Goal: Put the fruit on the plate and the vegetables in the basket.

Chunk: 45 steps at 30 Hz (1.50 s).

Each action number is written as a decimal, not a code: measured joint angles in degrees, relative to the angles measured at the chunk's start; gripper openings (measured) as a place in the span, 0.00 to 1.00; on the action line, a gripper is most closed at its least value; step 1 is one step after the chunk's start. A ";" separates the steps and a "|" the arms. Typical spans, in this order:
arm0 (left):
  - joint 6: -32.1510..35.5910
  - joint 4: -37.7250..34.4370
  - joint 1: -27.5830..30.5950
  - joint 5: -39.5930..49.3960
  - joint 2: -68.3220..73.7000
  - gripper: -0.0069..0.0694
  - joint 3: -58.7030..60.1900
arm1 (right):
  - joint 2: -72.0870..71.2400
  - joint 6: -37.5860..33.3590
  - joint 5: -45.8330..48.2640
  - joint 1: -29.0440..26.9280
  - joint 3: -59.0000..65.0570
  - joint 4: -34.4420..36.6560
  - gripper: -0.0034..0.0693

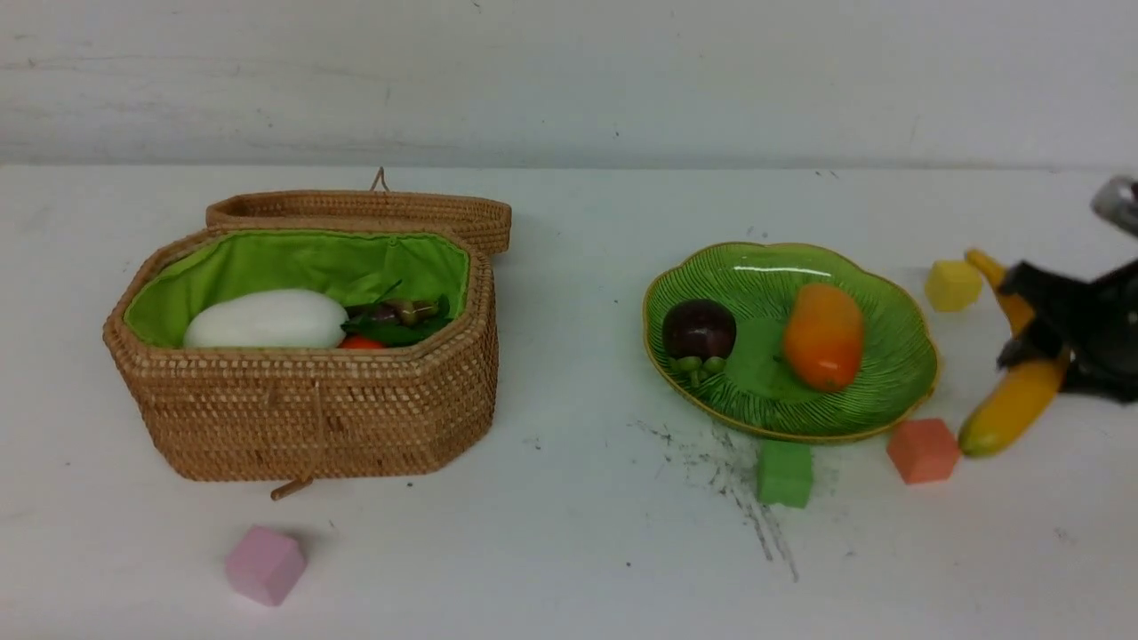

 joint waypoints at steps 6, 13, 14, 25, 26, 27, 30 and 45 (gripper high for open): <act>0.00 0.00 0.00 0.00 0.00 0.40 0.00 | 6.52 -1.11 1.06 4.63 -10.82 1.81 0.49; 0.00 0.00 0.00 0.00 0.00 0.40 0.00 | 18.13 0.18 1.64 5.27 -16.40 3.75 0.49; 0.00 0.00 0.00 0.00 0.00 0.40 0.00 | 18.98 0.23 1.81 5.27 -16.44 4.25 0.49; 0.00 0.00 0.00 0.00 0.00 0.40 0.00 | 19.53 -1.72 5.31 5.27 -16.80 6.03 0.87; 0.00 0.00 0.00 0.00 0.00 0.40 0.00 | 19.33 -1.77 5.55 5.27 -16.80 6.03 0.89; 0.00 0.00 0.00 0.00 0.00 0.40 0.00 | 18.84 -1.90 5.96 5.27 -16.80 6.03 0.92; 0.00 0.00 0.00 0.00 0.00 0.40 0.00 | 17.54 -1.95 6.86 5.27 -16.80 5.96 0.93; 0.00 0.00 0.00 0.00 0.00 0.40 0.00 | -17.03 -3.21 22.87 5.27 -6.55 -13.75 0.58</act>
